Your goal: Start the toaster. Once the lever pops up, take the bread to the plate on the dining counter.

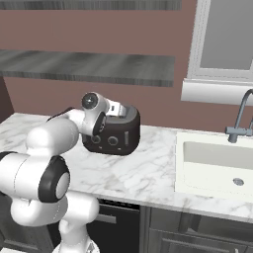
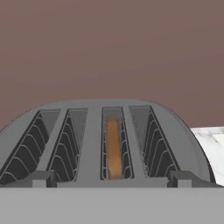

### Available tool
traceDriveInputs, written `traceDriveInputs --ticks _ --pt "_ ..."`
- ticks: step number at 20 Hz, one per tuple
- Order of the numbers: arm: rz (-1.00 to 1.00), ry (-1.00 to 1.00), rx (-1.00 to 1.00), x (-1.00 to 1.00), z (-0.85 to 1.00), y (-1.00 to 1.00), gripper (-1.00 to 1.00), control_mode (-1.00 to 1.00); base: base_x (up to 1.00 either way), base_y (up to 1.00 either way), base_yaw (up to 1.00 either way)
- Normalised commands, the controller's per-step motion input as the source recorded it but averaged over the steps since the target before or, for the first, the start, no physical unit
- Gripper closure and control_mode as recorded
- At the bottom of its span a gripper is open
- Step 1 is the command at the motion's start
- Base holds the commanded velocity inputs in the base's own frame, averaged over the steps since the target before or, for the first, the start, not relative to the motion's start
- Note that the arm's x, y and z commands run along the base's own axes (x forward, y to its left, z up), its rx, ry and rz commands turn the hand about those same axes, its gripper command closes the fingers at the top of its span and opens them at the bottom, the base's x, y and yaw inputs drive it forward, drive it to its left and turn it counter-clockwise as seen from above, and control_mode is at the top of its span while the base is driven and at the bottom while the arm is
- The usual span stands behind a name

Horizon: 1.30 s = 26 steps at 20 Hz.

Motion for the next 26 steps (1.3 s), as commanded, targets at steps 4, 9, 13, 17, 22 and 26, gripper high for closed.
traceDriveInputs --ticks 4,9,13,17,22,26 --pt "0.00 0.00 0.00 0.03 0.00 -0.05 -1.00 -1.00 0.00 0.00 0.00" --pt "0.00 0.00 0.00 0.00 -0.06 -0.01 -1.00 -1.00 0.00 0.00 0.00" --pt "0.00 0.00 0.00 0.00 -0.11 0.00 -1.00 -1.00 0.00 0.00 0.00" --pt "0.00 0.00 0.00 0.00 -0.12 0.00 -1.00 -1.00 0.00 0.00 0.00" --pt "0.00 0.00 0.00 0.02 -0.12 0.00 -1.00 -1.00 0.00 0.00 0.00" --pt "0.00 0.00 0.00 0.05 -0.03 0.00 -1.00 -1.00 0.00 0.00 0.00"
